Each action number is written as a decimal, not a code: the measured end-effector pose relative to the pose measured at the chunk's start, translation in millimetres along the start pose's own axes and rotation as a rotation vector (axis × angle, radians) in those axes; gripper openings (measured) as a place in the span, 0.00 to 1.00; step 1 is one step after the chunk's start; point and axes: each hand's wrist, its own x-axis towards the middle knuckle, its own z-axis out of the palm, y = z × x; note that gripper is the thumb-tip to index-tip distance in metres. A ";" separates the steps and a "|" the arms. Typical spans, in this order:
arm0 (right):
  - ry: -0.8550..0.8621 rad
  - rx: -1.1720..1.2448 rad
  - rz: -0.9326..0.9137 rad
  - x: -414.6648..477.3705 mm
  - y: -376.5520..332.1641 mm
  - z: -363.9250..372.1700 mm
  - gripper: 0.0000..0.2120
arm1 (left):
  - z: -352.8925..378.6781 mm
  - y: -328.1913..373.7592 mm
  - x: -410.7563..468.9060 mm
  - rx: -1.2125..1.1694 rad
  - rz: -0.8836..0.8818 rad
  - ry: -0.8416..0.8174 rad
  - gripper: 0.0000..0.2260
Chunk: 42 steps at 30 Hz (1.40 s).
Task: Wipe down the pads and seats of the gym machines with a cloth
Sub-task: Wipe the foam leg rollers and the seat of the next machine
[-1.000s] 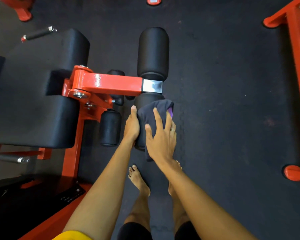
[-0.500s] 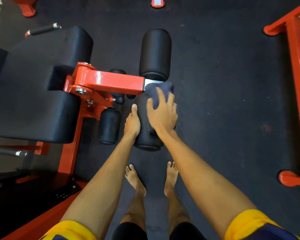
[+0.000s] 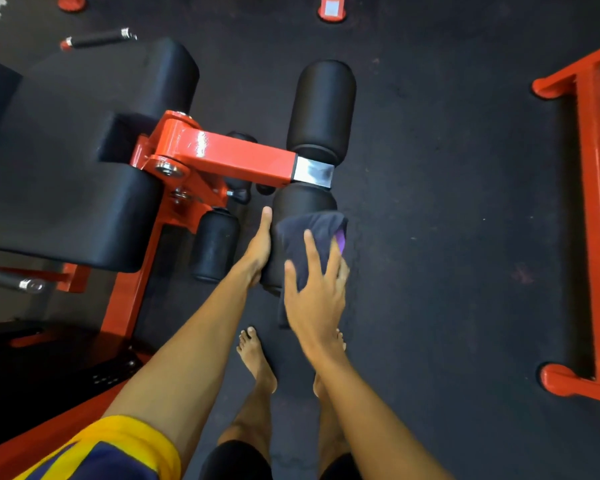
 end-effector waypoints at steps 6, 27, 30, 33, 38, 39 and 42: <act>-0.001 0.102 0.170 56.1 -9.0 -4.7 0.27 | 35.7 7.3 -37.1 0.418 0.113 0.292 0.38; -0.103 0.161 0.269 102.4 -9.6 -3.3 0.25 | 44.6 13.1 -39.4 0.459 0.113 0.342 0.36; -0.130 0.233 0.267 106.4 -3.4 -10.0 0.26 | 43.5 5.6 -42.8 0.502 0.220 0.364 0.30; -0.093 0.190 0.118 45.9 0.7 -9.4 0.28 | 25.1 7.4 -23.5 0.409 0.173 0.285 0.33; -0.106 0.063 -0.027 -22.4 14.9 -4.0 0.28 | -4.7 -23.8 31.4 0.023 -0.082 0.067 0.58; -0.105 0.056 -0.008 -14.8 13.5 -3.6 0.28 | -0.6 -21.3 27.5 0.024 -0.091 0.103 0.58; -0.085 0.059 0.103 43.7 -0.8 -2.4 0.28 | 28.8 5.8 -21.1 0.244 0.002 0.270 0.41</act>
